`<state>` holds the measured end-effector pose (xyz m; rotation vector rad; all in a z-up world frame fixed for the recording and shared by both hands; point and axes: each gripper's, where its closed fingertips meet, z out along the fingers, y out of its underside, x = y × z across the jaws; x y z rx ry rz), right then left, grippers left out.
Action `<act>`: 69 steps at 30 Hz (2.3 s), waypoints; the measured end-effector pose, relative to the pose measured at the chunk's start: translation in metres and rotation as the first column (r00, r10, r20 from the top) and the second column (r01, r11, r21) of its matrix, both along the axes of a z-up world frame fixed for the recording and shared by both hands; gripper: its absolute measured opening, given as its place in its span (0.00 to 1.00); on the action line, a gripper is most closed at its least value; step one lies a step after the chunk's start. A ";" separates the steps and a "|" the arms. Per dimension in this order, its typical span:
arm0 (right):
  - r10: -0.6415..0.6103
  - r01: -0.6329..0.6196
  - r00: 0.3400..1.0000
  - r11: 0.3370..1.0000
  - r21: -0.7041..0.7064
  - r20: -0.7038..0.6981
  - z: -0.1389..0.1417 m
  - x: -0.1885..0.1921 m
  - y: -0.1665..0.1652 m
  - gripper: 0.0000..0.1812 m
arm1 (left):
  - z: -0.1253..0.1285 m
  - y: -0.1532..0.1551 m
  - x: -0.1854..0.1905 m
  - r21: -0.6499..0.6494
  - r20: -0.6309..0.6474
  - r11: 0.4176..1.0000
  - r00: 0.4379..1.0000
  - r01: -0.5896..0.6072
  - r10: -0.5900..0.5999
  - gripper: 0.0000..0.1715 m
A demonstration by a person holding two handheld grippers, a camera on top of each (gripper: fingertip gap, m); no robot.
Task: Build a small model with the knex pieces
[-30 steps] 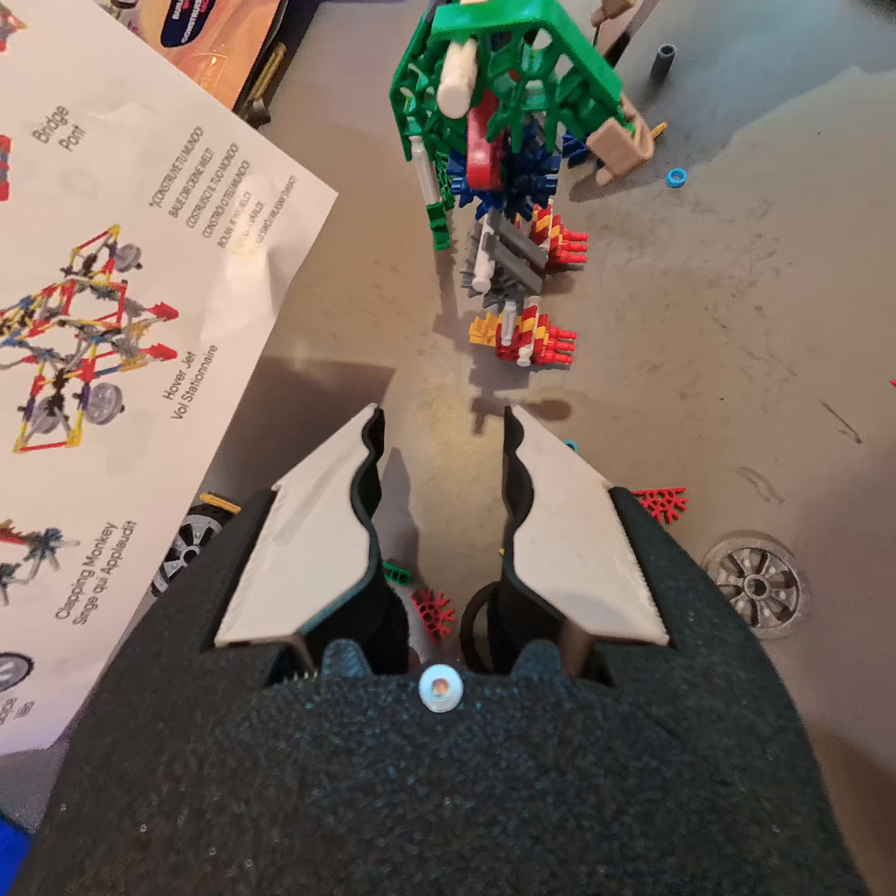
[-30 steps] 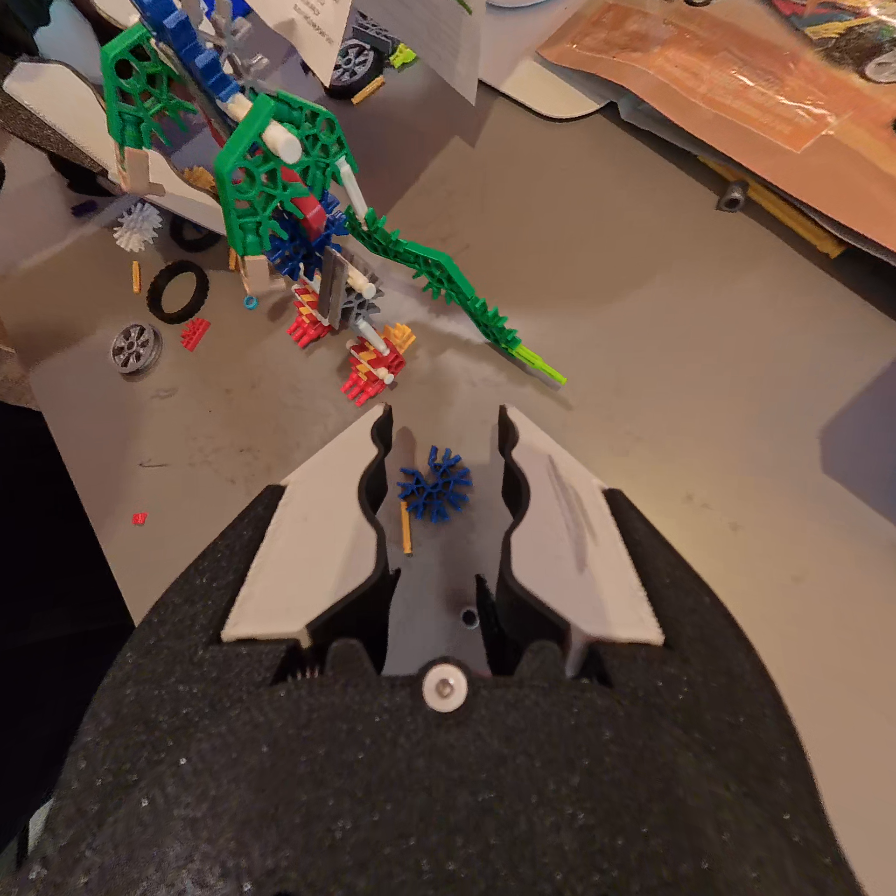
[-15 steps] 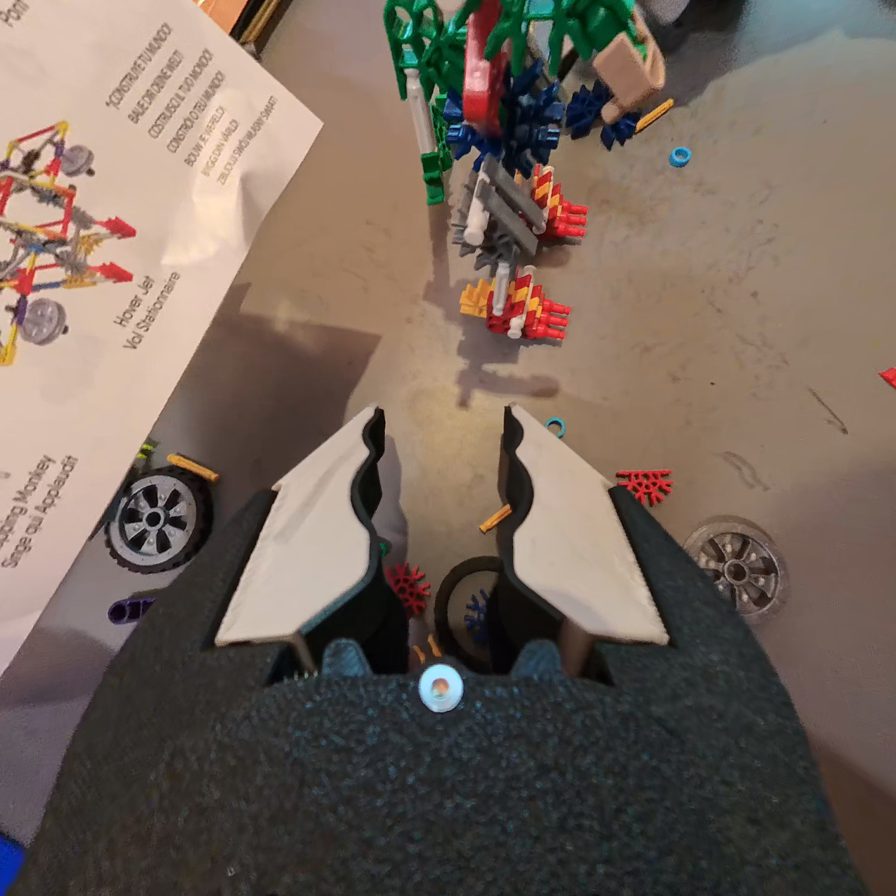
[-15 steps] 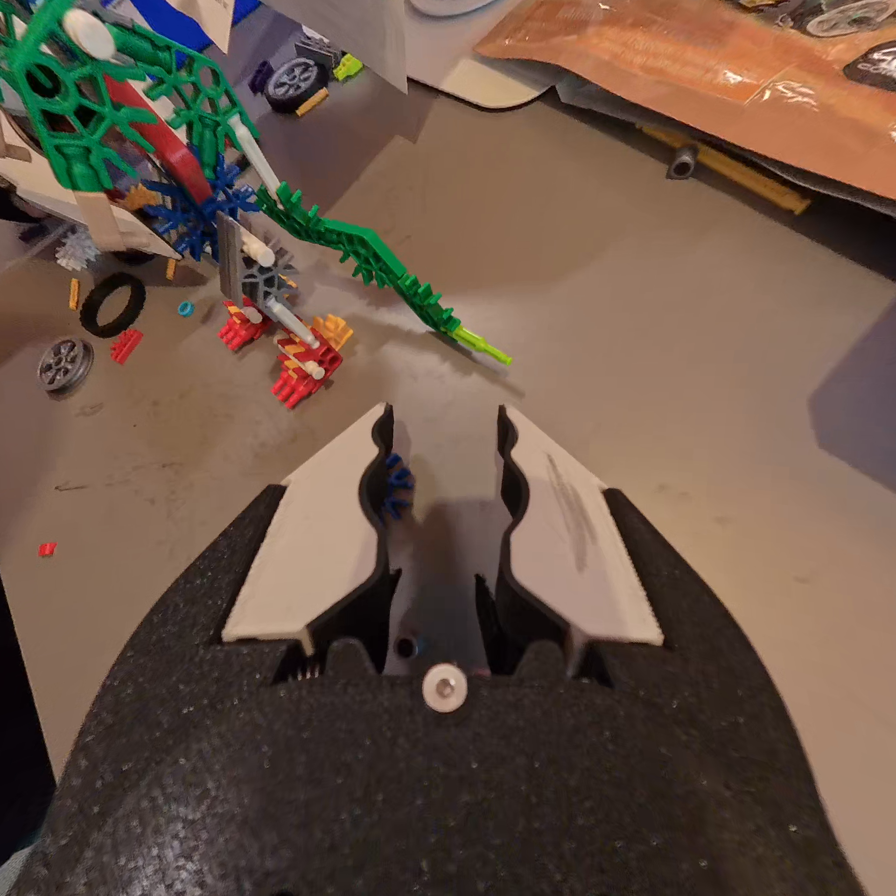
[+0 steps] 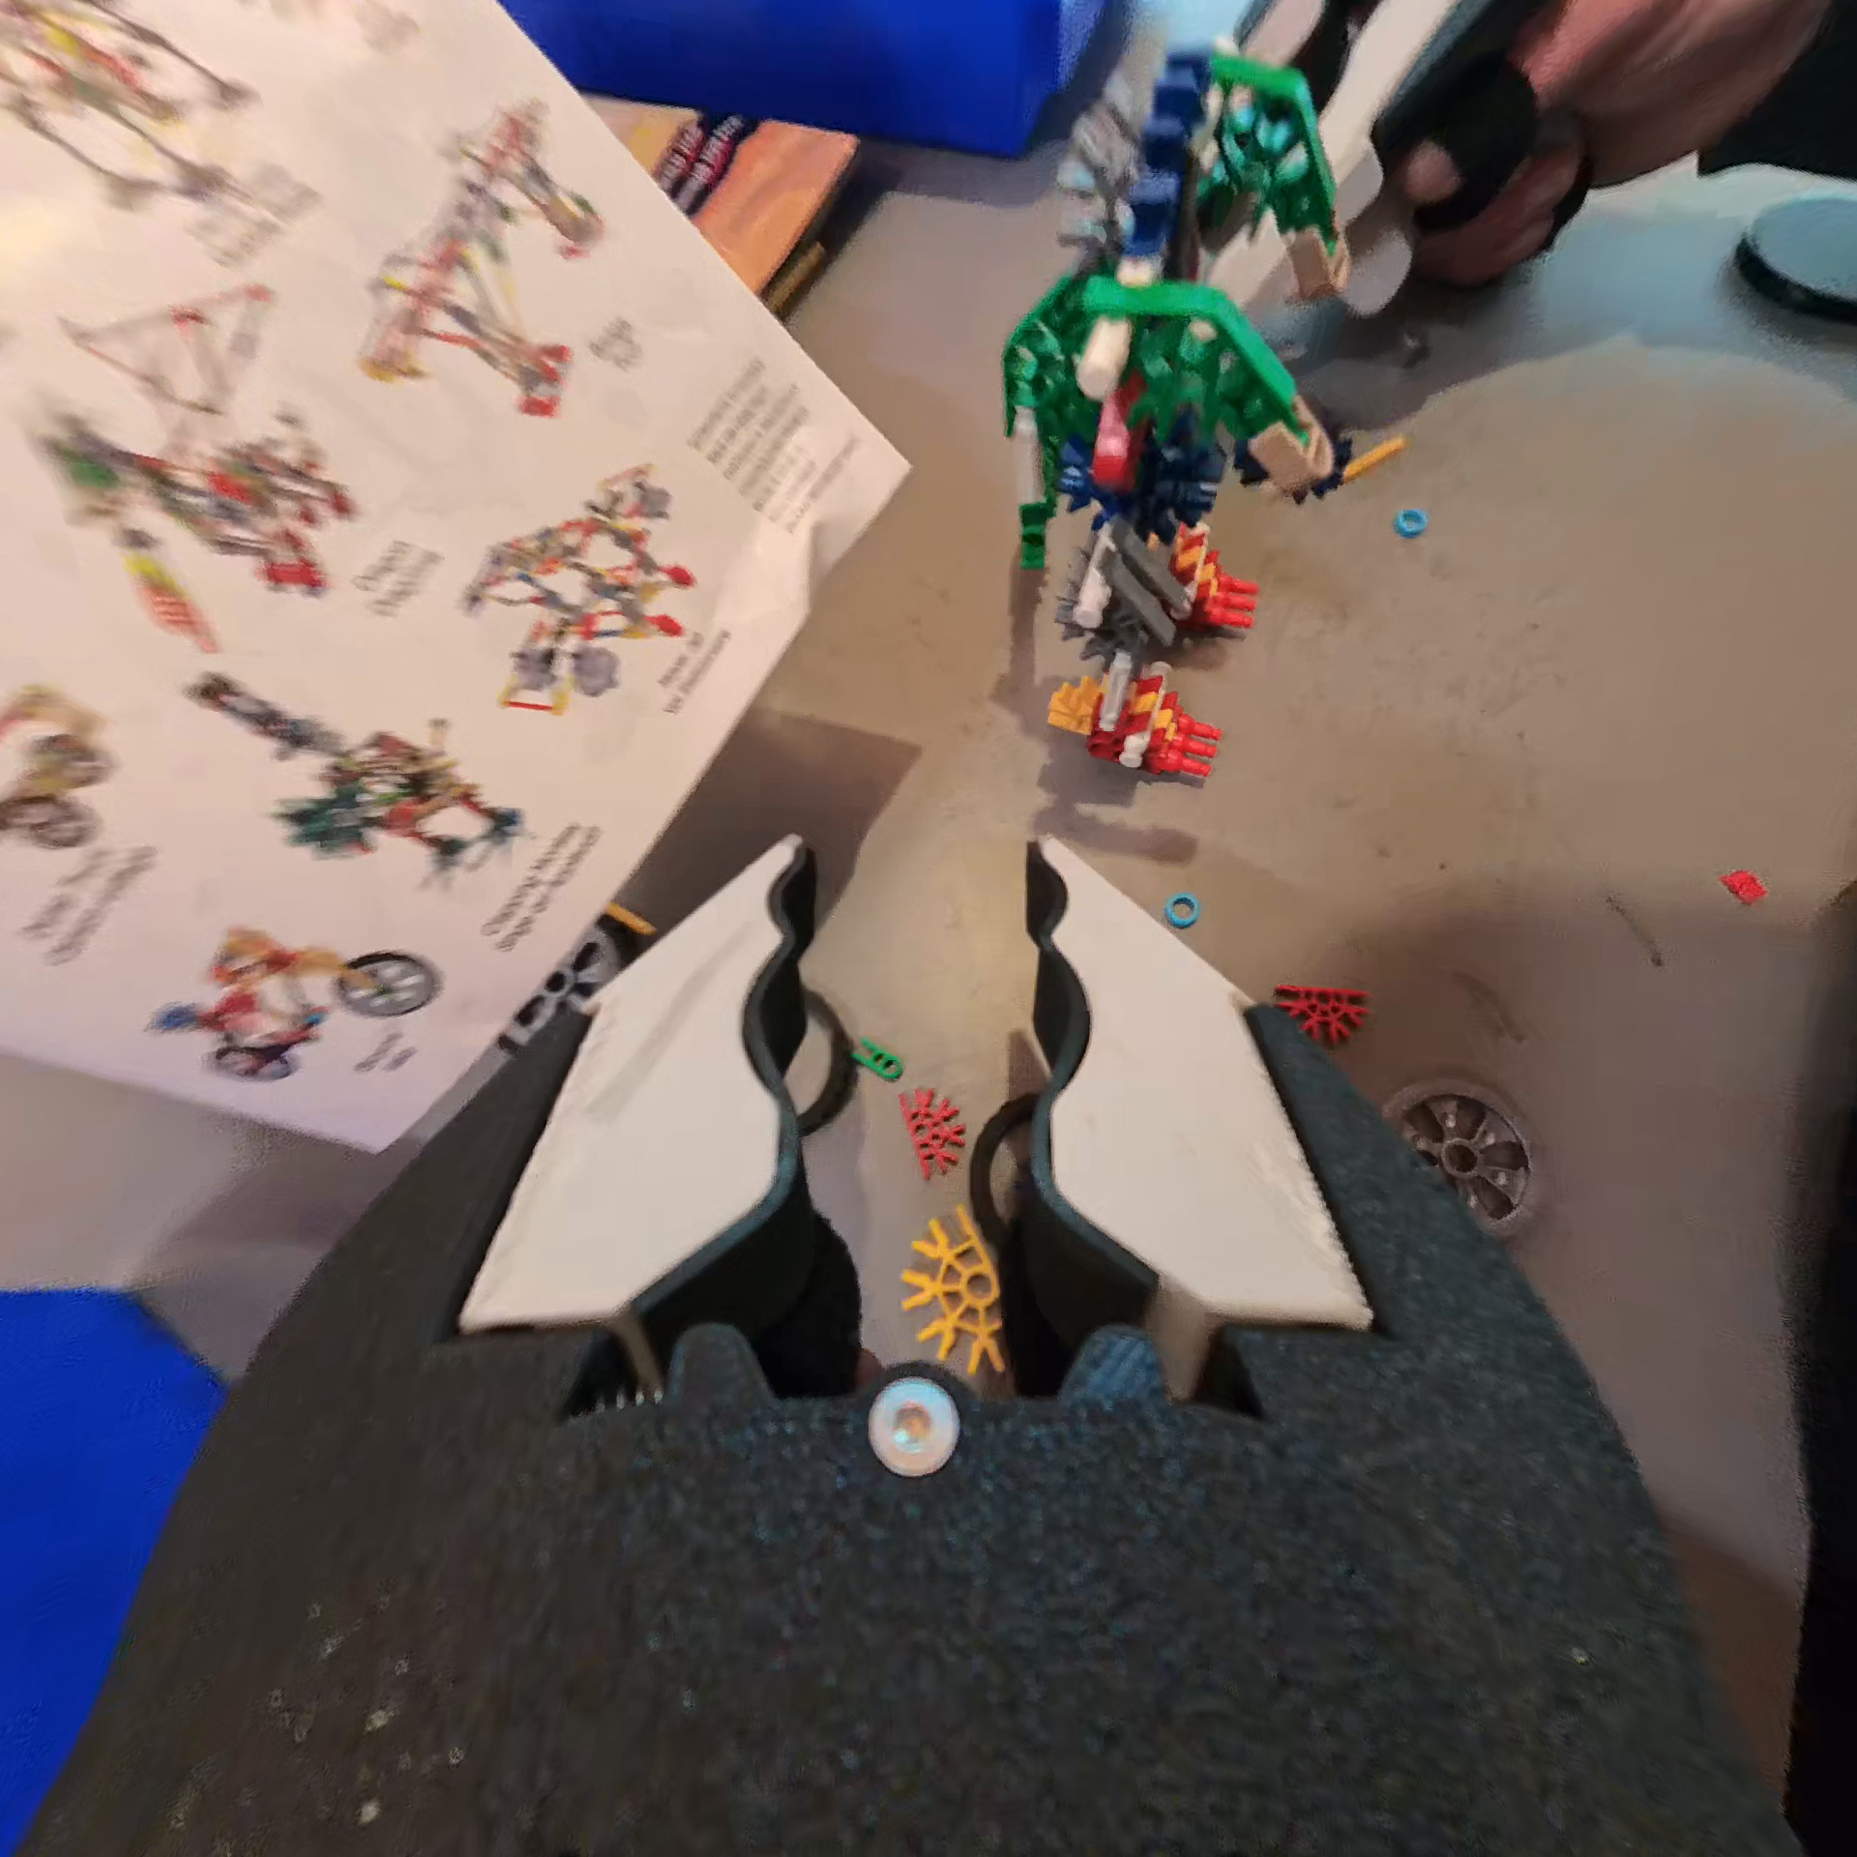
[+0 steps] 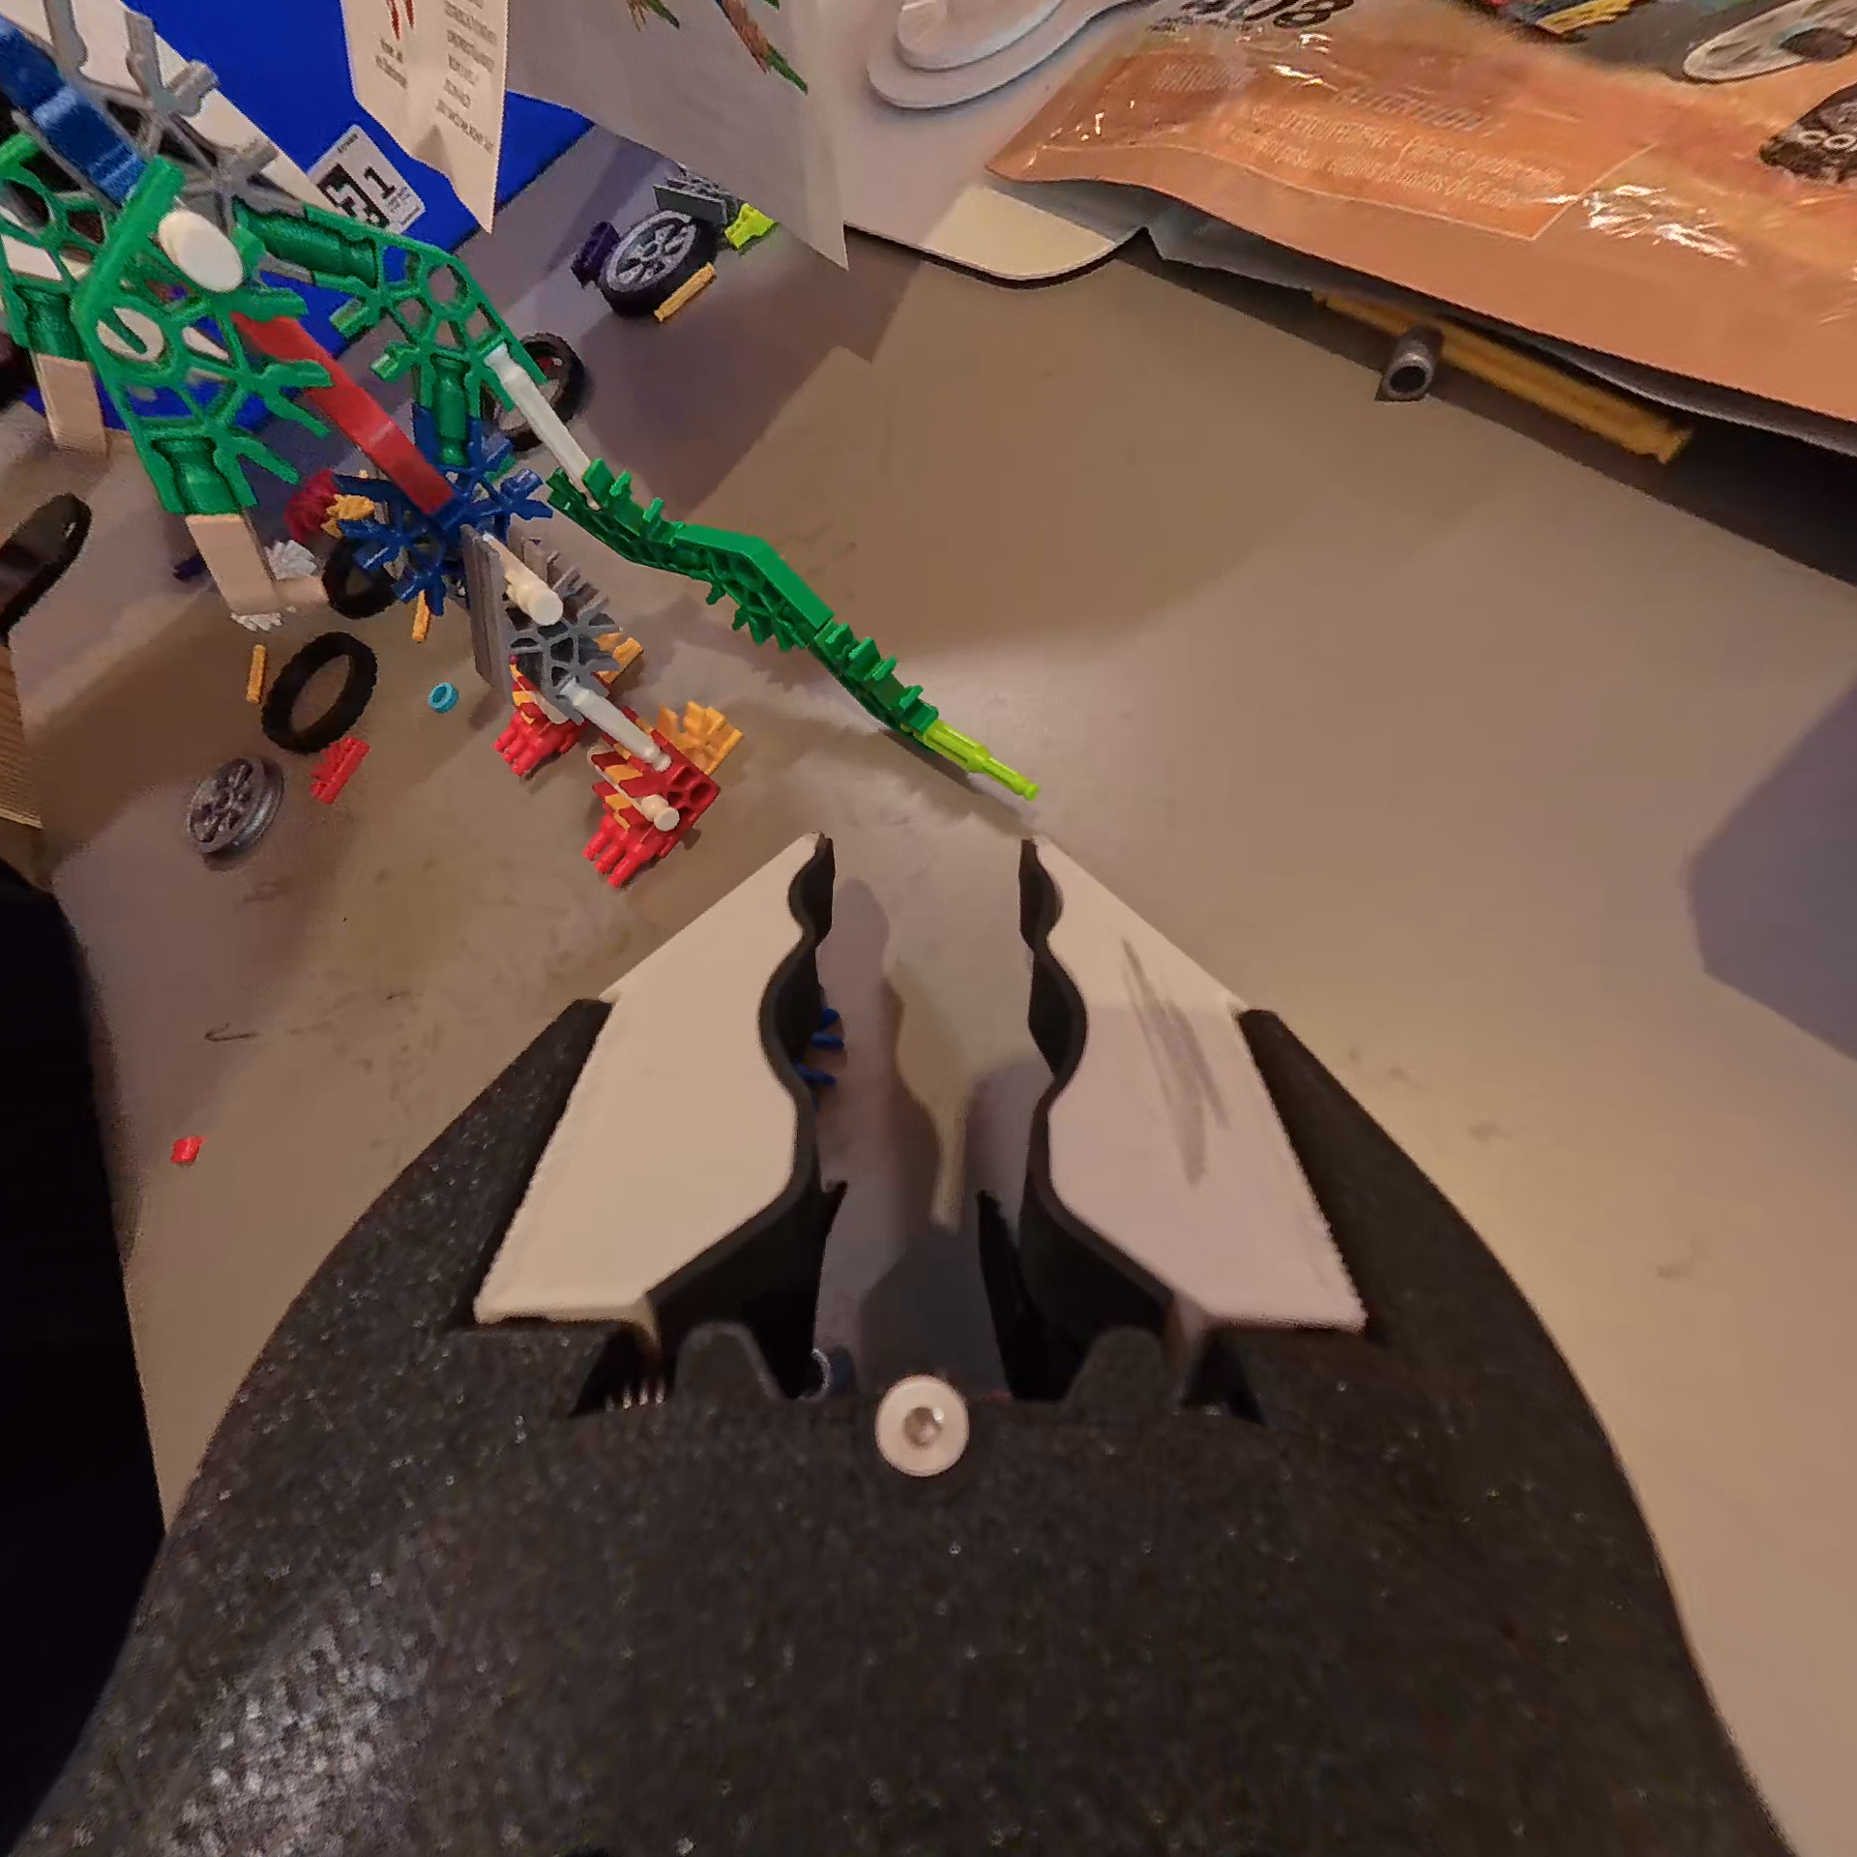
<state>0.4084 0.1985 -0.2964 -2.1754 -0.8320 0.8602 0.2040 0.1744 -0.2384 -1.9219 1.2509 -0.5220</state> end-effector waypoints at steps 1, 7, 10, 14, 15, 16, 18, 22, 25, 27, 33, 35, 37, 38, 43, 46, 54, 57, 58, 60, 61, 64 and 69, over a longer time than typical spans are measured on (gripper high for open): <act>0.001 -0.001 1.000 1.000 -0.010 -0.006 0.000 0.000 0.000 0.20 | 0.008 0.002 -0.005 0.009 0.006 1.000 1.000 -0.020 0.020 0.23; 0.028 -0.028 1.000 0.998 -0.049 -0.004 -0.004 -0.002 -0.003 0.20 | 0.085 0.026 -0.051 0.130 0.060 0.973 0.981 -0.193 0.186 0.23; 0.033 -0.033 0.999 0.998 -0.056 -0.014 -0.004 -0.002 -0.003 0.20 | 0.104 0.043 -0.092 0.153 0.051 0.938 0.950 -0.312 0.308 0.23; 0.050 -0.050 0.999 0.996 -0.067 -0.001 -0.006 -0.004 -0.005 0.20 | 0.069 0.051 -0.147 0.026 -0.032 0.889 0.889 -0.457 0.457 0.27; 0.053 -0.053 0.999 0.996 -0.065 -0.001 -0.006 -0.004 -0.005 0.20 | 0.059 0.049 -0.155 -0.006 -0.046 0.875 0.874 -0.485 0.484 0.29; 0.054 -0.054 0.999 0.997 -0.063 -0.005 -0.005 -0.004 -0.005 0.20 | 0.051 0.049 -0.161 -0.019 -0.051 0.862 0.862 -0.506 0.505 0.29; 0.053 -0.053 0.999 0.997 -0.062 -0.011 -0.005 -0.004 -0.005 0.20 | 0.037 0.043 -0.163 -0.067 -0.056 0.854 0.856 -0.517 0.514 0.29; 0.058 -0.058 0.998 0.996 -0.062 0.003 -0.006 -0.004 -0.006 0.20 | 0.007 0.031 -0.159 -0.165 -0.099 0.842 0.858 -0.514 0.505 0.29; 0.057 -0.057 0.998 0.997 -0.061 0.005 -0.006 -0.004 -0.006 0.20 | 0.004 0.031 -0.157 -0.147 -0.097 0.838 0.851 -0.525 0.516 0.29; 0.059 -0.058 0.998 0.996 -0.060 0.005 -0.006 -0.004 -0.006 0.20 | 0.005 0.031 -0.156 -0.172 -0.072 0.831 0.848 -0.529 0.525 0.29; 0.060 -0.059 0.998 0.996 -0.061 0.006 -0.007 -0.004 -0.006 0.20 | 0.007 0.028 -0.146 -0.232 -0.004 0.806 0.829 -0.544 0.559 0.30; 0.059 -0.058 0.998 0.996 -0.065 0.005 -0.007 -0.004 -0.006 0.20 | 0.007 0.029 -0.145 -0.231 -0.003 0.792 0.815 -0.565 0.580 0.27; 0.063 -0.062 0.998 0.996 -0.068 0.004 -0.007 -0.004 -0.006 0.20 | 0.007 0.028 -0.143 -0.237 -0.001 0.787 0.810 -0.570 0.586 0.26; 0.066 -0.065 0.998 0.996 -0.068 0.004 -0.007 -0.004 -0.007 0.20 | 0.008 0.029 -0.142 -0.242 0.005 0.782 0.805 -0.574 0.593 0.27; 0.068 -0.067 0.998 0.995 -0.069 0.004 -0.007 -0.005 -0.007 0.20 | 0.009 0.032 -0.138 -0.282 0.059 0.746 0.766 -0.603 0.641 0.25; 0.066 -0.066 0.998 0.996 -0.068 0.005 -0.007 -0.004 -0.007 0.20 | 0.011 0.034 -0.132 -0.326 0.108 0.721 0.734 -0.611 0.671 0.24; 0.068 -0.068 0.998 0.995 -0.072 -0.002 -0.007 -0.004 -0.007 0.20 | 0.021 0.038 -0.115 -0.421 0.259 0.716 0.683 -0.557 0.683 0.30; 0.069 -0.069 0.998 0.995 -0.073 -0.004 -0.007 -0.005 -0.007 0.20 | 0.026 0.036 -0.115 -0.406 0.276 0.734 0.692 -0.545 0.667 0.30; 0.071 -0.071 0.997 0.995 -0.075 -0.005 -0.007 -0.005 -0.007 0.20 | 0.027 0.036 -0.116 -0.399 0.274 0.738 0.697 -0.544 0.662 0.30; 0.072 -0.072 0.997 0.994 -0.078 -0.007 -0.007 -0.005 -0.007 0.20 | 0.029 0.036 -0.120 -0.376 0.259 0.746 0.711 -0.549 0.654 0.30; 0.073 -0.073 0.997 0.994 -0.079 -0.007 -0.007 -0.005 -0.008 0.20 | 0.030 0.036 -0.122 -0.362 0.249 0.751 0.719 -0.552 0.649 0.30; 0.073 -0.073 0.997 0.994 -0.081 -0.006 -0.007 -0.005 -0.008 0.20 | 0.031 0.034 -0.127 -0.336 0.225 0.764 0.741 -0.551 0.633 0.29; 0.072 -0.073 0.997 0.994 -0.085 -0.009 -0.007 -0.005 -0.008 0.20 | 0.025 0.033 -0.144 -0.301 0.167 0.758 0.750 -0.579 0.640 0.29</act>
